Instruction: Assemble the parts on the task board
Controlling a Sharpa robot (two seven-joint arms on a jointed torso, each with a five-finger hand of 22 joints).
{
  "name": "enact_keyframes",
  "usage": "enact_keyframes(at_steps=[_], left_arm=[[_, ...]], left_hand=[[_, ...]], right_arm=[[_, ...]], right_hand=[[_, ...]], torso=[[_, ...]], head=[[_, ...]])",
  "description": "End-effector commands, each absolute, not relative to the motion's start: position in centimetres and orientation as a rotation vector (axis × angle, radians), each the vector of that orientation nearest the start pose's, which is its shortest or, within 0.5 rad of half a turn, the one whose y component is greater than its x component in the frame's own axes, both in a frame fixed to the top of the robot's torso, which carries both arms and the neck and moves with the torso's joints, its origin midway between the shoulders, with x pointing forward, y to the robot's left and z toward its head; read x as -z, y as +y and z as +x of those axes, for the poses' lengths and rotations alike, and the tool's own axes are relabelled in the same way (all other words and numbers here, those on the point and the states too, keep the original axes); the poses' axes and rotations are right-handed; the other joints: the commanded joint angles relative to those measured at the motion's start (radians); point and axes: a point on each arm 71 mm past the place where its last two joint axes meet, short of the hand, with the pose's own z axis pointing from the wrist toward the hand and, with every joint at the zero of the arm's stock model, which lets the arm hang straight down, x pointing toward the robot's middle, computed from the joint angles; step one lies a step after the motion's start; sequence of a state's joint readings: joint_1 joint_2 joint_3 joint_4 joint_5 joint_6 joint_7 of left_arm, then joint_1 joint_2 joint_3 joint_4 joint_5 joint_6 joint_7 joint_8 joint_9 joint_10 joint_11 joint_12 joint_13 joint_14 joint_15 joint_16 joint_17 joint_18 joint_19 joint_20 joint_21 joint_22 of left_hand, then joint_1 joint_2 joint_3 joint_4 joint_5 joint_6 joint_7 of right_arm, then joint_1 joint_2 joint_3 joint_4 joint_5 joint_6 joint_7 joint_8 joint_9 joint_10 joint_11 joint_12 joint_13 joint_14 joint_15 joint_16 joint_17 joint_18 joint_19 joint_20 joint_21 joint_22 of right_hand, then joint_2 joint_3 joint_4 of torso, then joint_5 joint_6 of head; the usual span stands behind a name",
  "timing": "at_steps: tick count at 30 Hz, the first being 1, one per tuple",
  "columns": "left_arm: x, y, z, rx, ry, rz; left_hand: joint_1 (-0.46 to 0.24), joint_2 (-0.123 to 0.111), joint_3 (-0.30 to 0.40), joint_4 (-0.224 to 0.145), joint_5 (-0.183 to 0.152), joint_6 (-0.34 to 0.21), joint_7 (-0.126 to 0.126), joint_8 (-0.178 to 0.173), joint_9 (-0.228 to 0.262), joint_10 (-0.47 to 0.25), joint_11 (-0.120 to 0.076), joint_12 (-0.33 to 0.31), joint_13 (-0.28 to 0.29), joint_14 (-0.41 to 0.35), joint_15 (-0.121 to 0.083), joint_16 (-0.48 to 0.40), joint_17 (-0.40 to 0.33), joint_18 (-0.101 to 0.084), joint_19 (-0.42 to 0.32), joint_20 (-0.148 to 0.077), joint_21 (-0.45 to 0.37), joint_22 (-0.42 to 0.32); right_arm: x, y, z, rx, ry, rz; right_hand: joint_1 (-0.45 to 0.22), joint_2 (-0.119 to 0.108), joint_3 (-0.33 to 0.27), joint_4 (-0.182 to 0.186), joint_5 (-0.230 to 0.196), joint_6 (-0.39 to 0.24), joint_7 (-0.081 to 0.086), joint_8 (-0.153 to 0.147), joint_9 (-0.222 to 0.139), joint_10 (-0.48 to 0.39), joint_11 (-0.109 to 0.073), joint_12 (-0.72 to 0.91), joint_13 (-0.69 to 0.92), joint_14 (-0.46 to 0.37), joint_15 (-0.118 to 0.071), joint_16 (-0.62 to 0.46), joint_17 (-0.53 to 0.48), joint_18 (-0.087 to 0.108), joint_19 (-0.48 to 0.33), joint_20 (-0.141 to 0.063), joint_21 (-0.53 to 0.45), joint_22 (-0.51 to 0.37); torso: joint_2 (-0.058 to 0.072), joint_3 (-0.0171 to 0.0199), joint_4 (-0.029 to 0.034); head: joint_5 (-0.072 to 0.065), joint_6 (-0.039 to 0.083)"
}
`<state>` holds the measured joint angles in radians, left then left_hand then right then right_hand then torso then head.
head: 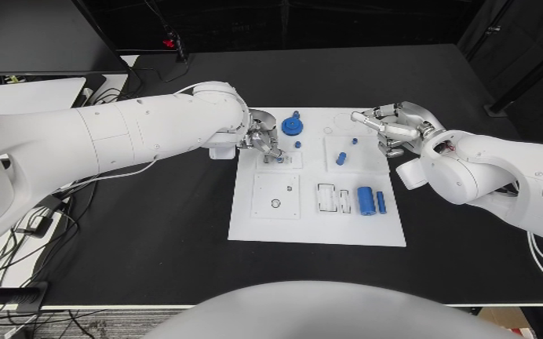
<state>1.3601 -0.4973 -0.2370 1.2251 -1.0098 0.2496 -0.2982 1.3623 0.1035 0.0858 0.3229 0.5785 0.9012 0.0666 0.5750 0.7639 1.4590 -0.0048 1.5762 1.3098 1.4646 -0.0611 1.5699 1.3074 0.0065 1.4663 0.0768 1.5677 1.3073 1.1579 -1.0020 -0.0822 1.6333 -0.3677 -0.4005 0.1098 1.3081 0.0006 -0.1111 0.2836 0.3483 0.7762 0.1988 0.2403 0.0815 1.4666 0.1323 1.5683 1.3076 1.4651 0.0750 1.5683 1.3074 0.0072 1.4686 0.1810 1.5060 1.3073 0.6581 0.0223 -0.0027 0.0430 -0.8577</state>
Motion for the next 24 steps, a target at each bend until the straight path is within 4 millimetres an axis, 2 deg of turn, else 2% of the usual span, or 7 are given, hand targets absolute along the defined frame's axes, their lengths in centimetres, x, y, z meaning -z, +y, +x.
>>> enact_keyframes(at_steps=[1,24], left_arm=[[22.33,11.88,51.81,0.549,2.391,0.116],[22.38,11.92,51.8,0.504,2.387,0.091]], left_hand=[[0.08,0.072,0.033,-0.03,0.007,0.033,-0.028,-0.007,0.001,0.112,-0.014,-0.005,0.261,0.106,-0.008,0.001,0.263,-0.007,0.104,0.008,0.003,0.263],[0.077,0.065,0.049,-0.03,0.01,0.035,-0.028,-0.012,0.005,0.112,-0.014,-0.005,0.261,0.106,-0.007,0.001,0.263,-0.007,0.104,0.009,0.003,0.263]], right_arm=[[21.42,-25.54,45.16,-1.133,1.708,0.948],[21.57,-25.5,45.11,-1.132,1.712,0.95]], right_hand=[[0.0,0.01,-0.005,0.0,0.004,-0.009,0.013,0.006,0.001,0.104,0.007,0.003,0.263,0.106,0.005,0.002,0.263,0.016,0.035,0.007,-0.005,0.232],[0.001,0.01,-0.006,0.0,0.005,-0.01,0.013,0.007,0.001,0.104,0.007,0.003,0.263,0.106,0.005,0.002,0.263,0.016,0.035,0.007,-0.006,0.232]], torso=[[0.0,-0.0007,-0.001],[0.001,-0.0008,-0.0006]], head=[[0.001,-0.002],[0.003,-0.008]])
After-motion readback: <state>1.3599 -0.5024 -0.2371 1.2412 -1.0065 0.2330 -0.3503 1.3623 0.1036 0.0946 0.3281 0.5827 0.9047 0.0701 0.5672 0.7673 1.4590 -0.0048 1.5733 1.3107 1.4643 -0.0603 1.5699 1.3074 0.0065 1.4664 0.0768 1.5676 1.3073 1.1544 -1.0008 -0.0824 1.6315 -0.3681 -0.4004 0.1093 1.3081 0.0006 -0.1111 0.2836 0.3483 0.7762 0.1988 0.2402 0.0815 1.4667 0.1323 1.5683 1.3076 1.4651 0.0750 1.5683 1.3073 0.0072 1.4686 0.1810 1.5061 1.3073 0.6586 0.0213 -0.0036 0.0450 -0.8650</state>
